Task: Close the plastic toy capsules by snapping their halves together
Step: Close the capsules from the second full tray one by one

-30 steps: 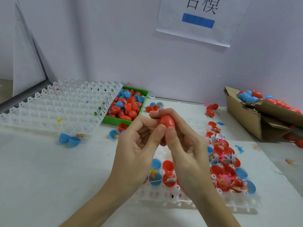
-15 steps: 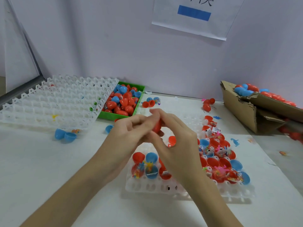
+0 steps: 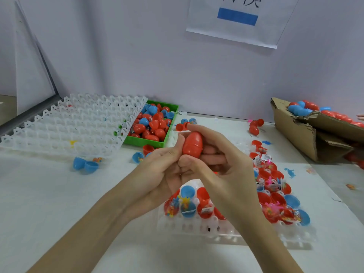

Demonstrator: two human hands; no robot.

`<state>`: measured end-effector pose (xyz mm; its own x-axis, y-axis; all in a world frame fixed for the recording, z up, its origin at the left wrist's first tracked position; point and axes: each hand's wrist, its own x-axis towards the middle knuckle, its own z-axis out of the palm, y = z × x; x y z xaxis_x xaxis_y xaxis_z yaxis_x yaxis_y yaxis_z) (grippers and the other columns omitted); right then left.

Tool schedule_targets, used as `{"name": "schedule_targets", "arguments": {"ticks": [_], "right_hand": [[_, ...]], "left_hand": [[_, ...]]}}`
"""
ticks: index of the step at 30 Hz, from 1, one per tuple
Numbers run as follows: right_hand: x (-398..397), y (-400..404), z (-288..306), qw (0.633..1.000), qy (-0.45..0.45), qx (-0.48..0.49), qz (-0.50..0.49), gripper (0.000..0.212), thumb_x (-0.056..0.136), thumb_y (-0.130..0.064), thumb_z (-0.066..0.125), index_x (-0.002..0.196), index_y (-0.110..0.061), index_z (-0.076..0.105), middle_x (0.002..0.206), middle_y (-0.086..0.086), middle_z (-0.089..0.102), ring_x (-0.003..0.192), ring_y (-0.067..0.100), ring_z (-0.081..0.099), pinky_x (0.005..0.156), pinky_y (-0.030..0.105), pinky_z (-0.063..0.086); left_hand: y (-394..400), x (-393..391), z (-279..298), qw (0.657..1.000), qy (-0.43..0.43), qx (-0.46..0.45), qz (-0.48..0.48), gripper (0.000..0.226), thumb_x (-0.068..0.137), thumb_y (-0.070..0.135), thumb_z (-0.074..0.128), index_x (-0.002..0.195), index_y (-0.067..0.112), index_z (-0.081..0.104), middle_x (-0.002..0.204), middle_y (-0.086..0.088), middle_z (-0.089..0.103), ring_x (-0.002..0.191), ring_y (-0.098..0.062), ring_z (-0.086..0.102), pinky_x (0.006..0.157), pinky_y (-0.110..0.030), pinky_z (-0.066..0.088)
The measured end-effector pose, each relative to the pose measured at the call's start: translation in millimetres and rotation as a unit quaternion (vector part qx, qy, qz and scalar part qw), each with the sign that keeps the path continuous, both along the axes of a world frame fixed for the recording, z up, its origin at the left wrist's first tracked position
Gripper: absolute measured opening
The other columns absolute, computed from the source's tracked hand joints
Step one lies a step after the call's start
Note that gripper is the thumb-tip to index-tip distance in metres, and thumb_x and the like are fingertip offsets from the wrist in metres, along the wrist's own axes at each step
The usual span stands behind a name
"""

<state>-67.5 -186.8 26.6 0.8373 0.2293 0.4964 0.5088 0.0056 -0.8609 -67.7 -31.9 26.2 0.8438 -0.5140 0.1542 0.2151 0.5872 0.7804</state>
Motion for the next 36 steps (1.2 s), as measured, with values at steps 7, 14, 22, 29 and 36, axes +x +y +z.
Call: {"name": "schedule_targets", "arguments": {"ticks": [7,14,22,29,36], "right_hand": [[1.0,-8.9,-1.5,0.991,-0.06,-0.098,-0.072,0.039,0.094,-0.021,0.072,0.128,-0.038,0.064,0.115,-0.035,0.066,0.112,-0.001,0.066,0.092,0.024,0.056],[-5.2,-5.1,0.4,0.949,-0.217,-0.174,-0.152,0.046,0.092,-0.027,0.069,0.135,-0.012,0.062,0.099,-0.027,0.061,0.088,-0.028,0.053,0.082,0.0,0.046],[-5.5,-5.2,3.0,0.945,-0.224,-0.176,-0.164,0.045,0.092,-0.022,0.067,0.135,-0.013,0.058,0.096,-0.018,0.062,0.085,-0.023,0.057,0.08,-0.004,0.044],[-3.4,-0.3,-0.6,0.952,-0.2,-0.166,-0.16,0.055,0.091,-0.029,0.071,0.14,-0.005,0.06,0.102,-0.016,0.066,0.094,-0.023,0.058,0.084,-0.002,0.044],[-1.1,-3.8,-4.0,0.976,-0.138,-0.115,-0.125,0.051,0.088,-0.021,0.077,0.137,-0.015,0.063,0.104,-0.015,0.074,0.092,-0.006,0.071,0.077,0.006,0.053]], "left_hand": [[1.4,2.4,-4.2,0.997,-0.019,0.056,0.046,0.051,0.102,0.049,0.057,0.123,0.006,0.075,0.125,-0.021,0.073,0.12,-0.034,0.069,0.098,-0.032,0.056],[3.6,-2.0,0.6,0.994,-0.019,0.089,0.06,0.053,0.097,0.046,0.058,0.113,0.0,0.078,0.12,-0.024,0.074,0.117,-0.033,0.071,0.095,-0.03,0.058],[-2.9,-3.9,0.7,0.993,0.01,0.094,0.073,0.057,0.091,0.054,0.063,0.115,0.004,0.078,0.12,-0.021,0.075,0.111,-0.031,0.074,0.09,-0.031,0.06],[1.6,-1.1,-0.8,0.996,0.043,0.059,0.042,0.049,0.102,0.044,0.055,0.124,0.005,0.074,0.131,-0.023,0.069,0.122,-0.032,0.068,0.103,-0.038,0.055],[8.1,-0.9,3.2,0.997,0.07,0.02,-0.032,0.049,0.111,0.037,0.041,0.141,0.004,0.062,0.147,-0.026,0.057,0.135,-0.034,0.058,0.118,-0.046,0.043]]}}
